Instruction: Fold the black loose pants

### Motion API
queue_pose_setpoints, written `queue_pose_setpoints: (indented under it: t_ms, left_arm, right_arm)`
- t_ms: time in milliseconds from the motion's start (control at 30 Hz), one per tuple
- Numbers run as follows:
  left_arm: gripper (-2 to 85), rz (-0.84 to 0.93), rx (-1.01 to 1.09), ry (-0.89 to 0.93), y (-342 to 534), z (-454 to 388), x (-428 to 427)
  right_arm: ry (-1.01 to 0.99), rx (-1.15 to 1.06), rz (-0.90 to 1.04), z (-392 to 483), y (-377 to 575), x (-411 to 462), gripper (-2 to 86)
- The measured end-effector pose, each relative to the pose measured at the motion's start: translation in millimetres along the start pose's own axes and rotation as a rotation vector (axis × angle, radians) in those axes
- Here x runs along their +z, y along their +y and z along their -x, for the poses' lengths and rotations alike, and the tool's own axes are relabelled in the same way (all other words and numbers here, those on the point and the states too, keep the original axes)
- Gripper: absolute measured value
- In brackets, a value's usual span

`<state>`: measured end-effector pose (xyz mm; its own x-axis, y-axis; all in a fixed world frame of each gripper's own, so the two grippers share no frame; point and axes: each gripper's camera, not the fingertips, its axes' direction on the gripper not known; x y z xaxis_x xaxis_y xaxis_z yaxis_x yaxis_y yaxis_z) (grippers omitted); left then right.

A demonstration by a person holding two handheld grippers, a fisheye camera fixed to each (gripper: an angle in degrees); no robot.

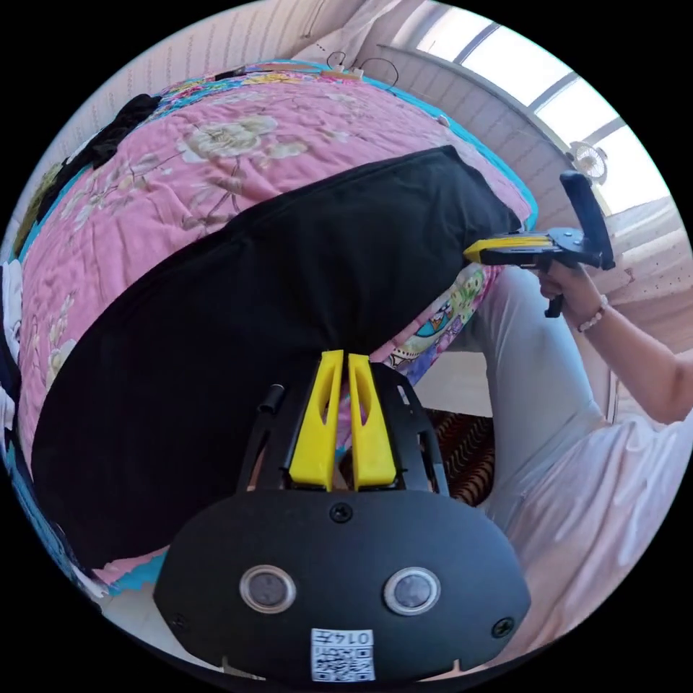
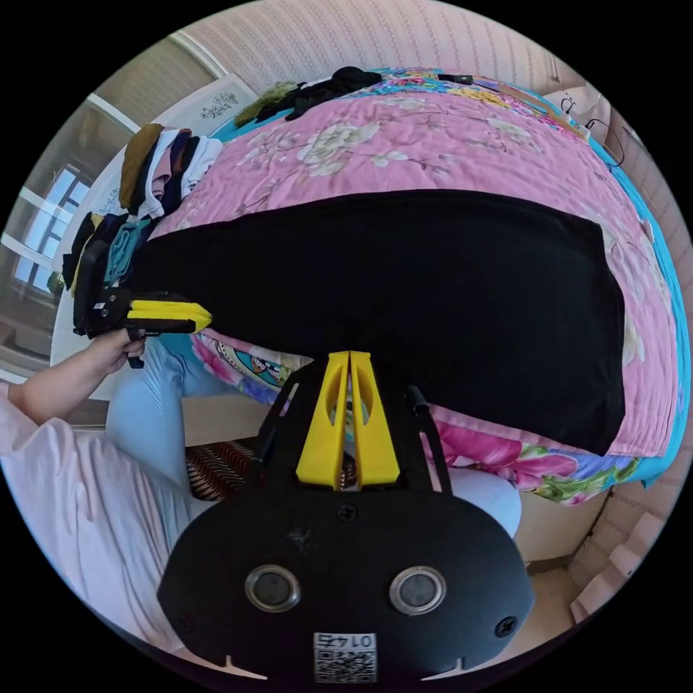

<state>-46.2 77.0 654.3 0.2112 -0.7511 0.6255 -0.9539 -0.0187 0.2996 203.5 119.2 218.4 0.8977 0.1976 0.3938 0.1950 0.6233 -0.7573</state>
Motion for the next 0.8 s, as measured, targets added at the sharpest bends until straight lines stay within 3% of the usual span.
queue_pose_setpoints:
  t_ms: [133,233,367,500,633,800]
  left_arm:
    - [-0.9,-0.048,-0.07,0.037,18,1,-4]
    - [-0.9,-0.089,-0.079,-0.04,34,-8,-18]
    - [-0.8,-0.184,-0.099,-0.02,59,-15,-37]
    - [0.2,-0.223,-0.107,-0.091,69,-6,-50]
    - [5.5,-0.188,-0.132,-0.178,60,26,-57]
    - [5.7,-0.083,-0.163,-0.264,39,64,-39]
  right_arm:
    - [0.093,-0.058,0.058,17,3,18,-0.4]
    - [0.185,-0.101,0.106,40,-3,21,-0.3]
    - [0.119,-0.218,-0.061,90,-21,4,-0.2]
    - [0.092,-0.391,-0.083,147,-70,27,0.5]
    - [0.065,-0.519,-0.017,183,-113,62,2.8]
    - [0.211,-0.652,0.139,220,-149,135,5.8]
